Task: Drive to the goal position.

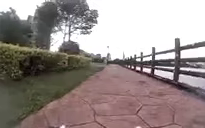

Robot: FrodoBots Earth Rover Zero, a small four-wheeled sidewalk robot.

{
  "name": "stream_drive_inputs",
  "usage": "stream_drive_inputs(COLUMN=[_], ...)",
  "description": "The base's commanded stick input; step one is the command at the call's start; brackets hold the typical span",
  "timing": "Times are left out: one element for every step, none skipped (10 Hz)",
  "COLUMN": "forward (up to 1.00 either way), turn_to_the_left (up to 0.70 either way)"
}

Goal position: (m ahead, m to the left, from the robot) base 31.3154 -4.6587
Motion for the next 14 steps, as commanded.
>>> stream_drive_inputs(forward=[1.00, 1.00, 1.00, 1.00, 1.00, 1.00, 1.00, 1.00, 1.00, 1.00, 1.00, 1.00, 1.00, 1.00], turn_to_the_left=[-0.31, -0.29, 0.07, 0.07, 0.07, 0.07, -0.33, -0.33, 0.07, 0.07, 0.07, 0.07, 0.07, 0.07])
